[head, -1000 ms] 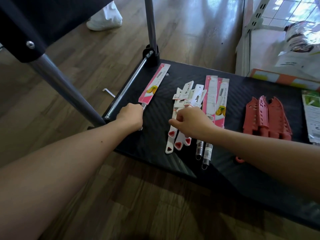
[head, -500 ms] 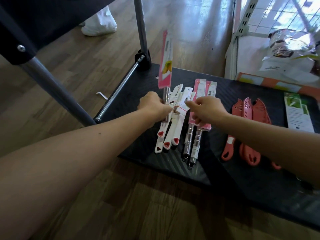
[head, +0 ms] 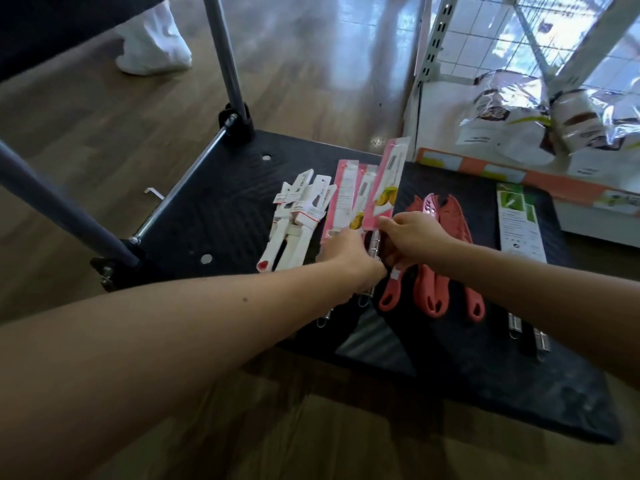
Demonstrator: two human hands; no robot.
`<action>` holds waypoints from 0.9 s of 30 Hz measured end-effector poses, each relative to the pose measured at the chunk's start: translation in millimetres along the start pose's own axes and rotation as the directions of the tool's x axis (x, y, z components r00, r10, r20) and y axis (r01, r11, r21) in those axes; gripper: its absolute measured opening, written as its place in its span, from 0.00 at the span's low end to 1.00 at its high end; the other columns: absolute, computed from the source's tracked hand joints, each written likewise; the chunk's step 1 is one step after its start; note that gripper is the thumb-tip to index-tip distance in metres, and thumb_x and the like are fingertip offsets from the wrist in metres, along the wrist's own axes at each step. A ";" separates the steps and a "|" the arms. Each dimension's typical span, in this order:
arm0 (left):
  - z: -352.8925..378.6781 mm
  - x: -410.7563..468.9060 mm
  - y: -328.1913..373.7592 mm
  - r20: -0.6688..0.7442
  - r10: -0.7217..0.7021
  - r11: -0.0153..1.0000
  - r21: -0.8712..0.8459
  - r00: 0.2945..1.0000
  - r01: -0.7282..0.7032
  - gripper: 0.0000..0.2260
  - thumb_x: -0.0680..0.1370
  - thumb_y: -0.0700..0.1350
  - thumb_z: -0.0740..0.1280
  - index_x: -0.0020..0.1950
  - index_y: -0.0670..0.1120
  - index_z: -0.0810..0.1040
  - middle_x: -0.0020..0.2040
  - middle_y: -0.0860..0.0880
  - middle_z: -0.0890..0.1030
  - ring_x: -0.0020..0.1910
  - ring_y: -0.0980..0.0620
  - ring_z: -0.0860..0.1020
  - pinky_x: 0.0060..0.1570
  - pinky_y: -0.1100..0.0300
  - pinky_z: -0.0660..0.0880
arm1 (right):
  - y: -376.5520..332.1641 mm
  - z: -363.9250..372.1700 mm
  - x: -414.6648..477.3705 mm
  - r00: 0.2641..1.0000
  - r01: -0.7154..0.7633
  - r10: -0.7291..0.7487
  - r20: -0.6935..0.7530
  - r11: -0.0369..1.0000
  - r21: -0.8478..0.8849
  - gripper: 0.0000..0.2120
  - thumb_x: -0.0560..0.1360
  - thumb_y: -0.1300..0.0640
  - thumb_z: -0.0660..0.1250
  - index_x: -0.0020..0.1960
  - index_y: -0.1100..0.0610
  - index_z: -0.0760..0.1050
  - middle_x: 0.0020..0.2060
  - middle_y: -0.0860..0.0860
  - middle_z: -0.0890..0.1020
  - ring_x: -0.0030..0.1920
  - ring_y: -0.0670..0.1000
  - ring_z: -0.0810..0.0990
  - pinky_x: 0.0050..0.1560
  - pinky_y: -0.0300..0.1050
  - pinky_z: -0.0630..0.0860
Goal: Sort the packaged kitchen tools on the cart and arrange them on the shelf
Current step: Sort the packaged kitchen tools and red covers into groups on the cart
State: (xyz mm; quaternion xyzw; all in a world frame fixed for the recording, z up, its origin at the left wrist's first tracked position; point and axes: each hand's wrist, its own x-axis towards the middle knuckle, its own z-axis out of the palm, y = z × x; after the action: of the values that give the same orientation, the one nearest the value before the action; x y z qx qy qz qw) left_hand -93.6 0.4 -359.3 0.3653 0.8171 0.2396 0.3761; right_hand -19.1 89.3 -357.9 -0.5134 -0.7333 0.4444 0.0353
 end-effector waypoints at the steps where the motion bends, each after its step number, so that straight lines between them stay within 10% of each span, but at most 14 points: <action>1: 3.5 -0.4 -0.8 -0.001 -0.003 1.000 0.006 1.000 0.003 0.09 0.72 0.44 0.69 0.50 0.41 0.77 0.45 0.41 0.80 0.48 0.44 0.80 0.38 0.60 0.71 | 2.0 -0.4 0.9 1.000 -0.012 0.012 0.012 1.000 -0.010 0.17 0.79 0.51 0.57 0.39 0.61 0.74 0.31 0.56 0.79 0.37 0.59 0.82 0.40 0.50 0.81; 18: 14.6 -0.7 -22.5 0.033 -0.009 0.982 0.187 0.999 0.002 0.12 0.74 0.41 0.69 0.57 0.43 0.75 0.54 0.44 0.79 0.53 0.46 0.77 0.54 0.53 0.76 | 4.4 11.3 9.0 0.974 -0.107 0.145 0.172 0.972 -0.209 0.15 0.80 0.61 0.53 0.41 0.64 0.74 0.32 0.54 0.79 0.29 0.51 0.78 0.30 0.38 0.78; 27: 16.4 -4.2 -7.0 0.044 0.135 0.974 0.178 0.990 -0.141 0.15 0.74 0.46 0.66 0.59 0.46 0.72 0.58 0.46 0.77 0.56 0.45 0.75 0.56 0.49 0.75 | 15.9 -15.9 1.7 1.000 0.016 -0.015 0.009 0.973 -0.230 0.12 0.78 0.58 0.58 0.51 0.64 0.78 0.39 0.57 0.83 0.34 0.54 0.82 0.33 0.42 0.79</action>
State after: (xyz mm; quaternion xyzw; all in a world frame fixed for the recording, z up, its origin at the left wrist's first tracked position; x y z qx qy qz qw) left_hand -81.6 -5.3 -372.0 0.4576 0.8020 0.1841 0.3368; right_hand -0.3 101.6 -359.9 -0.5068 -0.7840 0.3578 -0.0235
